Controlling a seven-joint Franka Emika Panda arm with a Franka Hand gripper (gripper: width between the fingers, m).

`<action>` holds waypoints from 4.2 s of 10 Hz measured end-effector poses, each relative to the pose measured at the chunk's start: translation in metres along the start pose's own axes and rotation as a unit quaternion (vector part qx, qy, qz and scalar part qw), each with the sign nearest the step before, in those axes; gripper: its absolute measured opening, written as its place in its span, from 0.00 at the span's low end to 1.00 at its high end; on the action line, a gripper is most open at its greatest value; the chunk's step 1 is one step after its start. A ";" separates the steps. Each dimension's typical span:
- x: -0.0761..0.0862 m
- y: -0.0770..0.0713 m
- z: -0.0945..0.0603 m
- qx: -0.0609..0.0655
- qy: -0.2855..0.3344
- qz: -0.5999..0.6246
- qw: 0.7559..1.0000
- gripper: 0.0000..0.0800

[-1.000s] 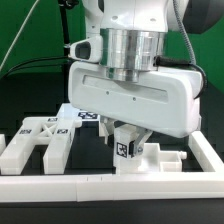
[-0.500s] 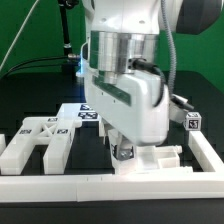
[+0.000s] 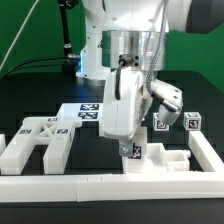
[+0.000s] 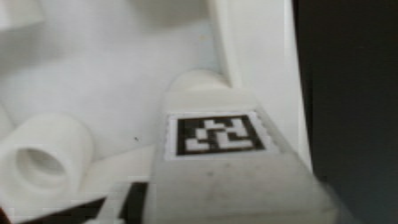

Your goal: Assemble chair

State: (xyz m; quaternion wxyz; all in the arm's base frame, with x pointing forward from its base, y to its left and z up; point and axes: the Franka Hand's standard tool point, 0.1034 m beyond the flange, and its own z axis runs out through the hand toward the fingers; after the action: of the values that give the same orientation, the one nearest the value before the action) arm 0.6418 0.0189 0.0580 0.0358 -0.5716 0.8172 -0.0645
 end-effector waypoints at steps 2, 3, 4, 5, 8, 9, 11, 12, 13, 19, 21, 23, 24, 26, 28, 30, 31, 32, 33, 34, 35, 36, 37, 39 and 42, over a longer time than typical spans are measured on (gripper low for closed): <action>-0.003 0.003 0.000 0.000 -0.003 0.061 0.998 0.36; -0.003 0.003 0.000 -0.002 -0.006 0.093 0.996 0.36; -0.004 0.003 -0.001 -0.002 -0.006 0.087 0.996 0.36; -0.004 0.003 -0.001 -0.002 -0.006 0.071 0.997 0.40; -0.016 0.003 -0.006 0.006 -0.013 -0.116 0.993 0.63; -0.025 0.008 -0.007 0.007 -0.018 -0.199 0.980 0.77; -0.028 0.011 -0.008 0.006 -0.020 -0.260 0.965 0.80; -0.027 0.011 -0.007 0.007 -0.020 -0.301 0.953 0.81; -0.027 0.011 -0.007 0.008 -0.020 -0.328 0.944 0.81; -0.020 0.004 -0.007 0.007 -0.008 -0.493 0.870 0.53; -0.020 0.005 -0.007 0.005 -0.009 -0.443 0.896 0.36; -0.020 0.005 -0.006 0.001 -0.010 -0.353 0.936 0.36; -0.022 0.004 -0.006 -0.008 -0.011 -0.301 0.953 0.36; -0.026 0.003 -0.006 -0.031 -0.011 -0.174 0.984 0.36; -0.023 0.004 -0.005 -0.045 -0.007 -0.067 0.997 0.36; -0.015 0.006 -0.005 -0.049 0.007 -0.007 0.999 0.36; -0.014 0.007 -0.005 -0.045 0.013 0.003 0.999 0.36; -0.011 0.009 -0.005 -0.050 0.018 0.024 0.998 0.36; -0.011 0.009 -0.005 -0.049 0.018 0.019 0.998 0.36; -0.011 0.009 -0.005 -0.049 0.018 0.019 0.998 0.52; -0.011 0.009 -0.005 -0.049 0.018 0.019 0.998 0.70; -0.010 0.008 -0.006 -0.050 0.017 0.000 0.999 0.70; -0.008 0.004 -0.016 -0.047 0.007 -0.042 0.998 0.79; -0.001 0.000 -0.047 -0.037 -0.017 -0.084 0.996 0.81; 0.000 0.003 -0.059 -0.034 -0.026 -0.082 0.996 0.81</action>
Offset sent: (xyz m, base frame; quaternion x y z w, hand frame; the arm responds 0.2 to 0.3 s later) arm 0.0000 0.0000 0.0000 0.0000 0.0000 0.1938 0.9810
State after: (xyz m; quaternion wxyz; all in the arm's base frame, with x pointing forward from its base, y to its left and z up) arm 0.6316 0.0237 0.1157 0.0316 -0.6392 0.7680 -0.0245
